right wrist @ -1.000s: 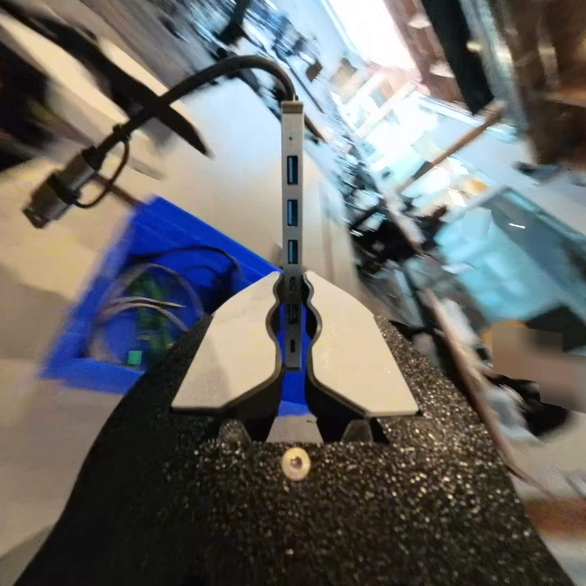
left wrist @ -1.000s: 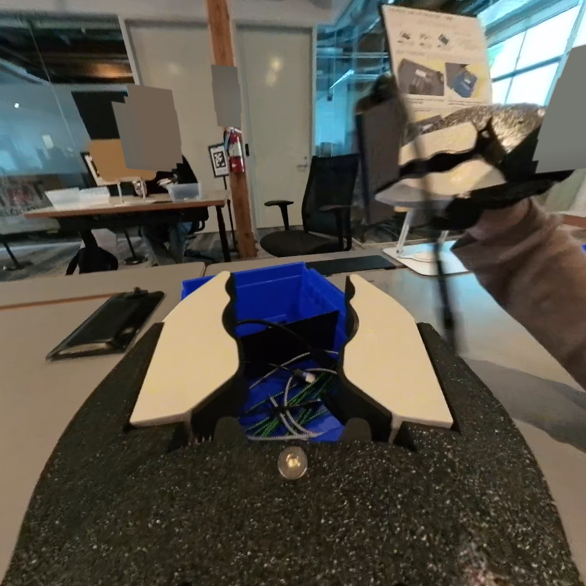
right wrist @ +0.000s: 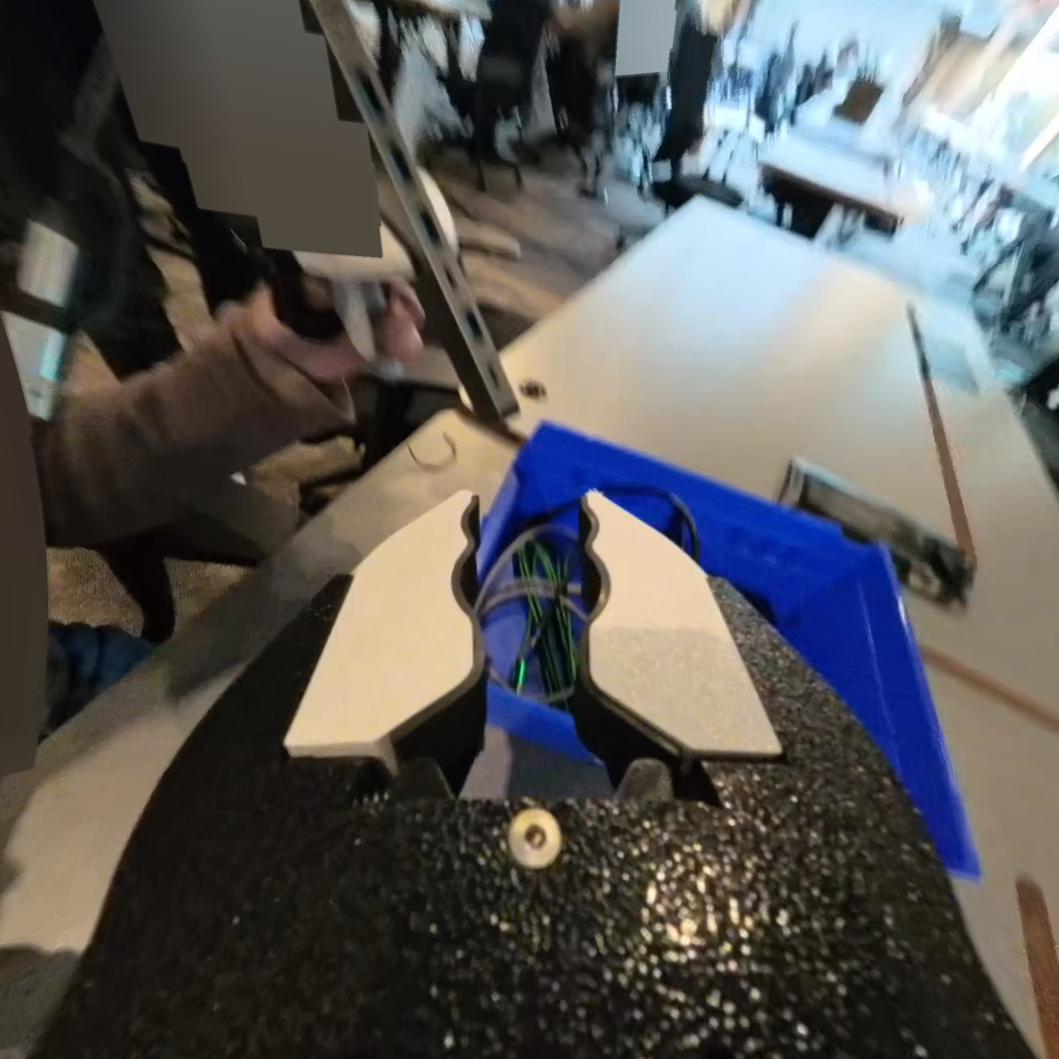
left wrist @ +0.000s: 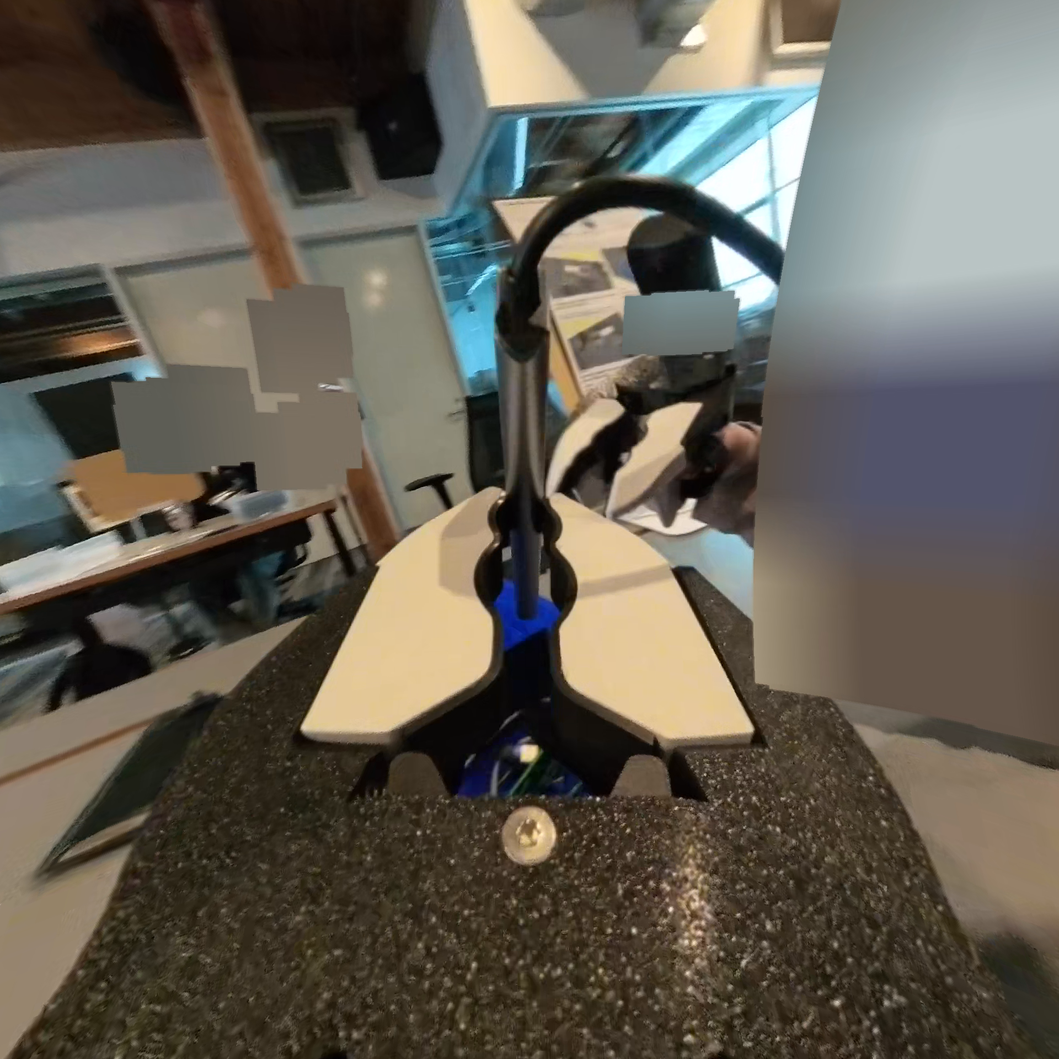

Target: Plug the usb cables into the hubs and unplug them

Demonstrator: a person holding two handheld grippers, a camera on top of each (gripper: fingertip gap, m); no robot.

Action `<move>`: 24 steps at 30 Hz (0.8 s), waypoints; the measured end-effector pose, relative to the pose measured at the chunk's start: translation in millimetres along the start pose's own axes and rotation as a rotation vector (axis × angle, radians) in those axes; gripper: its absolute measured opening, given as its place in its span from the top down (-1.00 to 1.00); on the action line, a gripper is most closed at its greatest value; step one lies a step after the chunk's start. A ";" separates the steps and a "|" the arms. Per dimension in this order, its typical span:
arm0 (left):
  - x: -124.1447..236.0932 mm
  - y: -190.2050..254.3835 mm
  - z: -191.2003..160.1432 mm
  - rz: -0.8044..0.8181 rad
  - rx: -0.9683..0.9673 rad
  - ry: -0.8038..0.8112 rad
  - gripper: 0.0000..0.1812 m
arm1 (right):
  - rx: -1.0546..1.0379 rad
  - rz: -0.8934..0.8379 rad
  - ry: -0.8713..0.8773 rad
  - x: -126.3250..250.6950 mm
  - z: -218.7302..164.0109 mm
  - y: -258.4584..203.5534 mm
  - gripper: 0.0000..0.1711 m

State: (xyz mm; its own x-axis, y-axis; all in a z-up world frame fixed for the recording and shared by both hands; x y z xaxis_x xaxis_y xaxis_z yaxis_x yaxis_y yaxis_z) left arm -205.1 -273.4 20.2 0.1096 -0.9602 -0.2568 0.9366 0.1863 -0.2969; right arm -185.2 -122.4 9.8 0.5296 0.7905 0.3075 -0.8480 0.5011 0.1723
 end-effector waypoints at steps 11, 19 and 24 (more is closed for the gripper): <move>21.9 -19.2 -10.9 0.045 0.025 -0.024 0.88 | -0.267 -0.061 -0.533 -77.8 -85.3 38.8 0.81; 27.5 -24.5 -14.4 0.051 0.047 -0.014 0.89 | -0.307 -0.218 -0.930 -116.1 -125.8 60.7 0.69; 28.0 -22.5 -16.5 0.020 0.048 -0.014 0.89 | -0.264 -0.281 -1.017 -122.0 -126.6 68.3 0.79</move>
State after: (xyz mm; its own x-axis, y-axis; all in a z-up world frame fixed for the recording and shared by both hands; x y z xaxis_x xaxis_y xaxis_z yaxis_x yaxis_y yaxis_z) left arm -228.6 -301.1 4.5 0.1326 -0.9594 -0.2490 0.9492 0.1953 -0.2469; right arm -305.5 -140.1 -134.3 0.3383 0.0352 0.9404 -0.6040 0.7744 0.1883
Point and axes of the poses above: each gripper's, where its closed fingertips meet, x back along the fingers, z out of its top, y = z × x across the jaws, the point moved 4 cm from there along x, back along the fingers, and after that the axes turned 3 degrees about -x, right-handed, at the moved point
